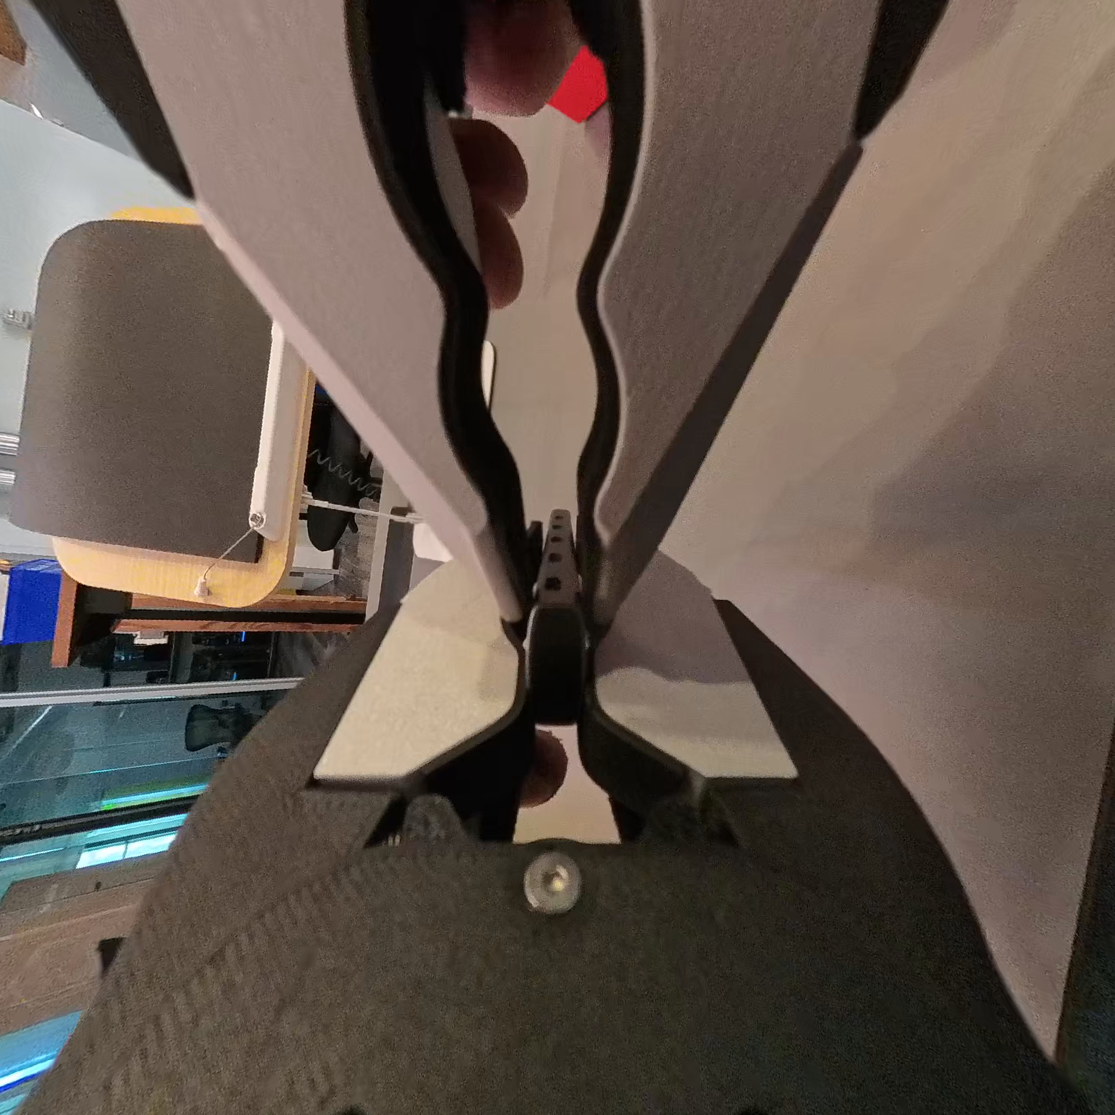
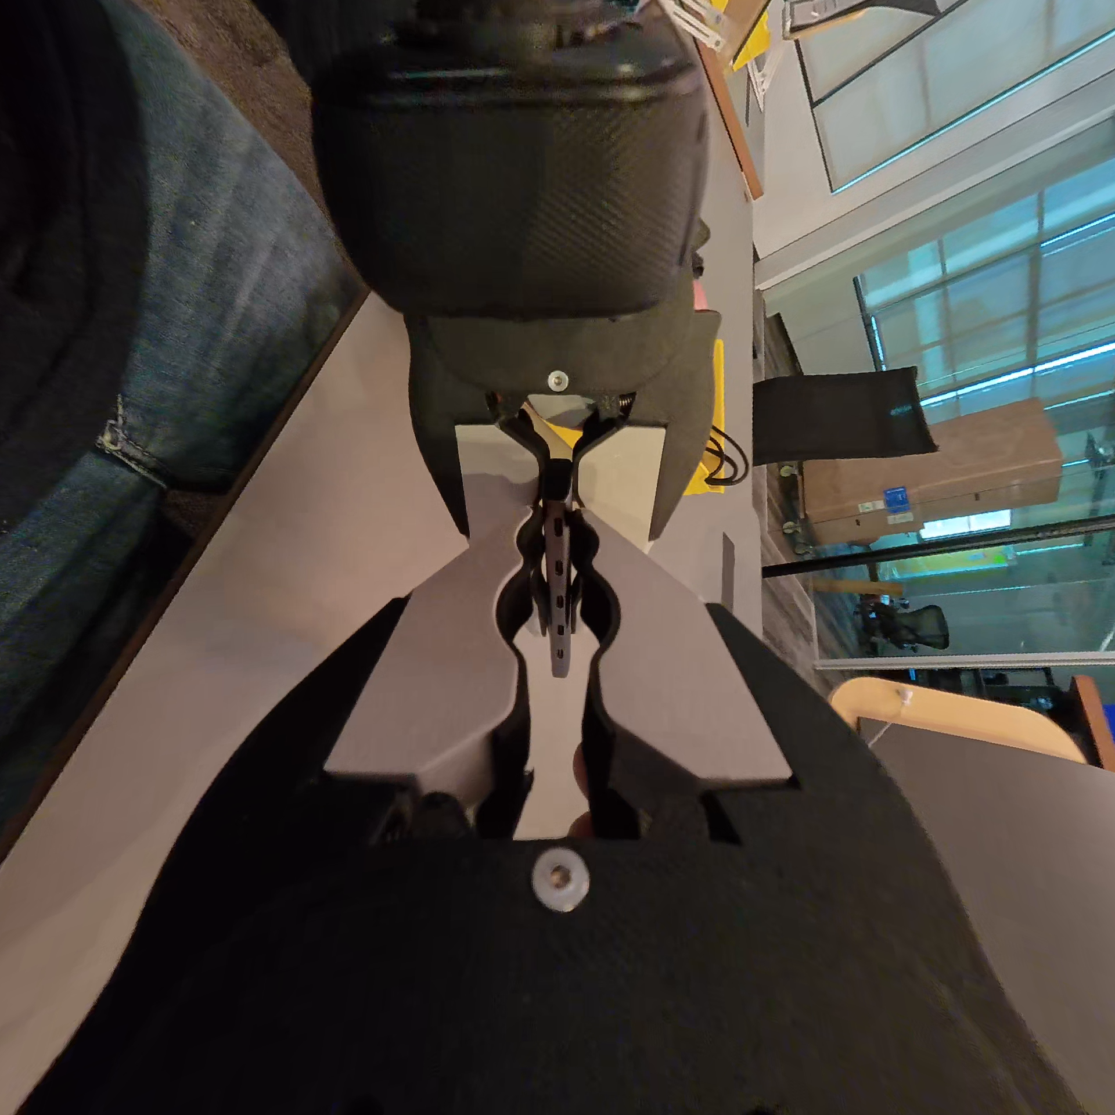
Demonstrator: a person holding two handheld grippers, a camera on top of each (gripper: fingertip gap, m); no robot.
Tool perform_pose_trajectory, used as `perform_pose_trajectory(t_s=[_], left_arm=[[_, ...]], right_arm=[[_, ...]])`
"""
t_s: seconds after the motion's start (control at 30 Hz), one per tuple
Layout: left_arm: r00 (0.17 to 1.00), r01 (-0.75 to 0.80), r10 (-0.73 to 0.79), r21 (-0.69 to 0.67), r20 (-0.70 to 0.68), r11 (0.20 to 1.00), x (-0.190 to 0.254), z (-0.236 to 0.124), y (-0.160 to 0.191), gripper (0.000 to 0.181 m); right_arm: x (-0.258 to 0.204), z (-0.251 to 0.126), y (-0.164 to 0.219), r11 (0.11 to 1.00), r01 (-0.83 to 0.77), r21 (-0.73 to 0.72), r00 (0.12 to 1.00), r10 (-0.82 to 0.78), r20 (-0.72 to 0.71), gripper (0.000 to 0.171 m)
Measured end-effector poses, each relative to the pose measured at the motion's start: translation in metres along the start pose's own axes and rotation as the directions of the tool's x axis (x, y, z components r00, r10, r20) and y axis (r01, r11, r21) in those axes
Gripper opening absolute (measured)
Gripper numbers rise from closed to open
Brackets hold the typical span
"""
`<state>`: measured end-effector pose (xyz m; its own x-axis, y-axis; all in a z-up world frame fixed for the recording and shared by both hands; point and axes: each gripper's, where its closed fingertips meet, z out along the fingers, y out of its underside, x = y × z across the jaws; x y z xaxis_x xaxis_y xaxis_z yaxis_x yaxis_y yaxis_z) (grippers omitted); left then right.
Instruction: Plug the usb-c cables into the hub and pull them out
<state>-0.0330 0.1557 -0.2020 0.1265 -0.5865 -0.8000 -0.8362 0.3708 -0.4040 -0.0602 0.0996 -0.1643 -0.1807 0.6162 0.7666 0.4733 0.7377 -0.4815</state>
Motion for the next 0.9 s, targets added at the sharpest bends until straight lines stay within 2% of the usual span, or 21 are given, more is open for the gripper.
perform_pose_trajectory(t_s=[0.1,0.2,0.3,0.47,0.73,0.9], left_arm=[[1.0,-0.003,0.003,-0.004,-0.006,1.0,0.001,0.0,0.002,0.011],[1.0,0.001,-0.002,0.017,0.016,1.0,-0.002,-0.001,-0.002,0.011],[0.997,0.011,-0.013,0.027,0.07,1.0,-0.013,-0.003,-0.003,0.027],[0.988,0.024,-0.026,0.015,0.154,1.0,-0.03,-0.006,0.004,0.039],[0.978,0.043,-0.044,0.009,0.204,0.999,-0.048,-0.013,0.012,0.036],[0.978,0.033,-0.03,-0.007,0.208,0.999,-0.047,-0.011,0.015,0.035]], right_arm=[[-0.001,0.002,0.0,1.0,0.026,-0.013,0.999,-0.026,-0.026,0.005],[0.002,-0.001,-0.001,0.999,-0.033,0.01,0.999,0.033,-0.034,0.005],[0.012,-0.009,0.001,0.998,-0.059,0.011,0.995,0.059,-0.076,0.005],[0.033,-0.033,0.014,0.992,-0.129,-0.001,0.979,0.128,-0.156,0.005],[0.077,-0.116,0.053,0.969,-0.243,-0.044,0.905,0.21,-0.369,0.005],[0.107,-0.196,0.105,0.93,-0.34,-0.139,0.818,0.219,-0.532,0.004]])
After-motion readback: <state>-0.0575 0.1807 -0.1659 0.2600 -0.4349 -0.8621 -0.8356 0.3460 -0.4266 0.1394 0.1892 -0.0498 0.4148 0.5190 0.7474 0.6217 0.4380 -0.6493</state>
